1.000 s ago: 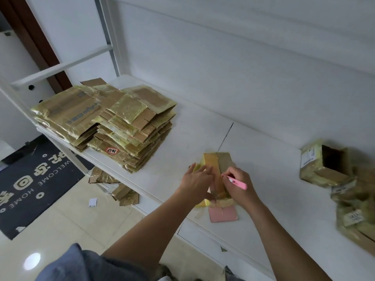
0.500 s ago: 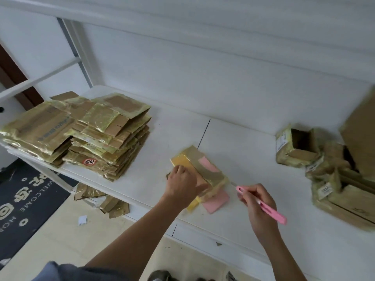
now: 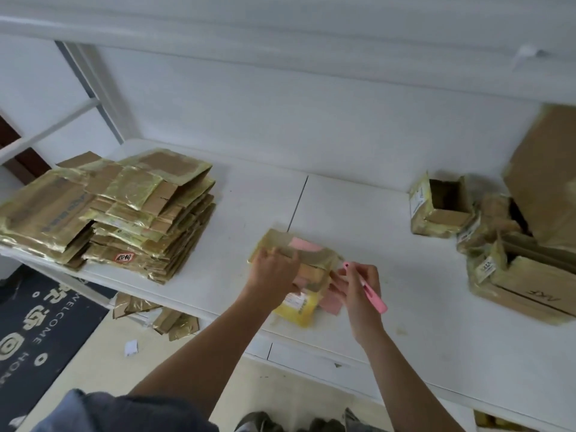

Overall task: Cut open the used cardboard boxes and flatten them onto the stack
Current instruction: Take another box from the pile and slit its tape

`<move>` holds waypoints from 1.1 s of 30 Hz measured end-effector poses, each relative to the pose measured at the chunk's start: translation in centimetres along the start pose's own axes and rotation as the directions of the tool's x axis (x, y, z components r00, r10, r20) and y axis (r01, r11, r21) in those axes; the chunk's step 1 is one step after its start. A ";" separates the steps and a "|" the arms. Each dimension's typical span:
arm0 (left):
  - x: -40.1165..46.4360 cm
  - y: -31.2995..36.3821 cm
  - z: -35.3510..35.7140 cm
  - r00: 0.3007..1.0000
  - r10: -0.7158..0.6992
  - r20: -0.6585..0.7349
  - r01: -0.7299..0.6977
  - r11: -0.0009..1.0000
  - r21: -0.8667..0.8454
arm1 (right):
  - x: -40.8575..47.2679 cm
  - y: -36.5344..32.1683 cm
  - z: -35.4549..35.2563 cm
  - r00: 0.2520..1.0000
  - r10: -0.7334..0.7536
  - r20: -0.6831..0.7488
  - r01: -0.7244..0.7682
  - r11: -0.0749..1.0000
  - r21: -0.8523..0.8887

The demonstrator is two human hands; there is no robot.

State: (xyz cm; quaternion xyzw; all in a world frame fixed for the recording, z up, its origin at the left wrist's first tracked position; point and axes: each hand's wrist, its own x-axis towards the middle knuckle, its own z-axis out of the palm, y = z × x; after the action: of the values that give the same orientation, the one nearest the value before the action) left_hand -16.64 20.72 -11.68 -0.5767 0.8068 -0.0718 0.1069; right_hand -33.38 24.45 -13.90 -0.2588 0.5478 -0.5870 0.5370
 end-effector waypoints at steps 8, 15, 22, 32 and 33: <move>0.0 -0.6 0.9 1.000 -0.014 0.024 0.017 0.994 -0.110 | 1.3 0.3 -0.7 0.989 -0.140 -0.058 0.129 0.980 -0.154; 0.2 -1.3 0.6 0.999 0.031 0.009 -0.030 0.991 -0.130 | 0.6 1.2 -0.4 0.961 -0.276 -0.005 0.263 0.920 -0.291; 0.3 -1.6 0.6 0.998 0.060 -0.029 -0.063 0.990 -0.126 | 1.3 0.9 -0.3 0.952 -0.296 0.075 0.299 0.850 -0.434; 0.5 -1.5 0.8 0.998 0.057 0.008 -0.057 0.997 -0.055 | -0.8 1.3 -0.5 0.940 -0.318 0.128 0.338 0.797 -0.501; 0.4 -1.5 0.8 0.998 0.058 0.012 -0.057 0.998 -0.041 | -1.2 1.4 -0.5 0.933 -0.331 0.141 0.356 0.788 -0.503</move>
State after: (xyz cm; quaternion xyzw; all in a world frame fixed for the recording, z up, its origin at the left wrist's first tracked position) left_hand -15.23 19.89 -12.14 -0.5558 0.8236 -0.0484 0.1022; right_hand -33.02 25.98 -15.00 -0.5025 0.6174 -0.4985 0.3432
